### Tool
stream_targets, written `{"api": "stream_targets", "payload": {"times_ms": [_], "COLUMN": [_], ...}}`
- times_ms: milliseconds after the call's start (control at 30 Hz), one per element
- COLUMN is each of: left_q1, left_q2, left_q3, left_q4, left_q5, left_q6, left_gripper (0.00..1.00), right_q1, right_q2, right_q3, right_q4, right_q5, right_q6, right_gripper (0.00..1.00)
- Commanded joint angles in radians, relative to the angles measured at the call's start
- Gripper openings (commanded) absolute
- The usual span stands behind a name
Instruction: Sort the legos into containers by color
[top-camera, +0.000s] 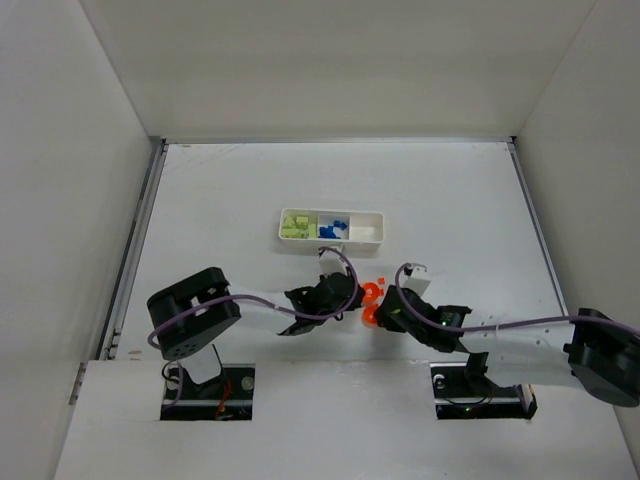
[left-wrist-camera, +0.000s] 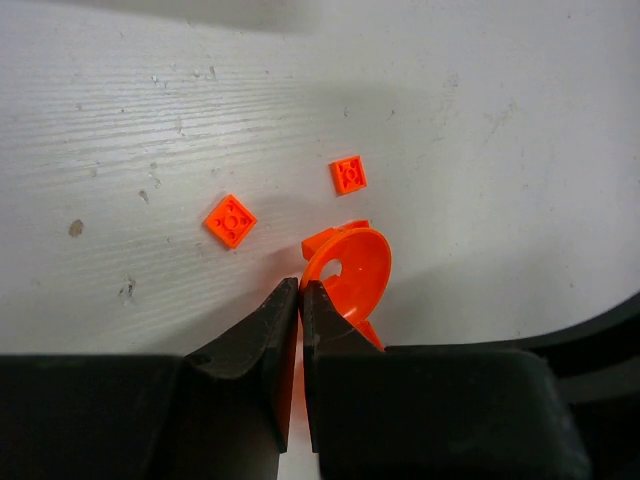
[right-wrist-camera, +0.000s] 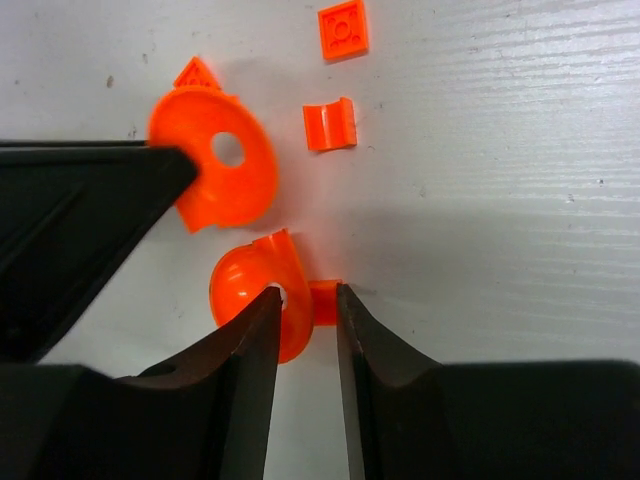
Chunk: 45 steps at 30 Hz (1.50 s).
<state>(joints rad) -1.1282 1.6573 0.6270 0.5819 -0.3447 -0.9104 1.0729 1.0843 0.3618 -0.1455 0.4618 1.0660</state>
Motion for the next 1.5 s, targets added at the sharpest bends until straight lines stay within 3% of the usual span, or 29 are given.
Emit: {"api": "stream_targets", "payload": {"times_ms": [0, 233, 333, 867, 1033, 1200, 1467], "left_q1": [0.0, 0.055, 0.103, 0.294, 0.311, 0.316, 0.276], "left_q2": [-0.112, -0.237, -0.252, 0.042, 0.104, 0.079, -0.1], "left_q3": [-0.036, -0.059, -0.03, 0.319, 0.384, 0.379, 0.191], "left_q4": [0.016, -0.002, -0.008, -0.036, -0.076, -0.079, -0.08], "left_q5": [-0.017, -0.013, -0.011, 0.061, 0.079, 0.072, 0.056], "left_q6": [0.008, 0.024, 0.054, 0.196, 0.214, 0.248, 0.271], "left_gripper": [0.03, 0.03, 0.03, 0.04, 0.12, 0.28, 0.27], "right_q1": [-0.009, -0.028, -0.029, -0.075, -0.129, -0.242, -0.432], "right_q2": [0.017, 0.017, -0.021, -0.219, -0.245, -0.192, 0.047], "right_q3": [0.011, 0.0, -0.015, -0.008, 0.038, 0.121, 0.27], "right_q4": [0.057, 0.08, 0.089, 0.072, 0.075, 0.121, 0.288], "right_q5": [0.001, 0.015, 0.02, 0.041, 0.029, -0.021, -0.141], "right_q6": [-0.001, 0.0, 0.006, -0.075, -0.147, -0.259, -0.36], "right_gripper": [0.33, 0.14, 0.1, 0.09, 0.09, 0.09, 0.09]}}
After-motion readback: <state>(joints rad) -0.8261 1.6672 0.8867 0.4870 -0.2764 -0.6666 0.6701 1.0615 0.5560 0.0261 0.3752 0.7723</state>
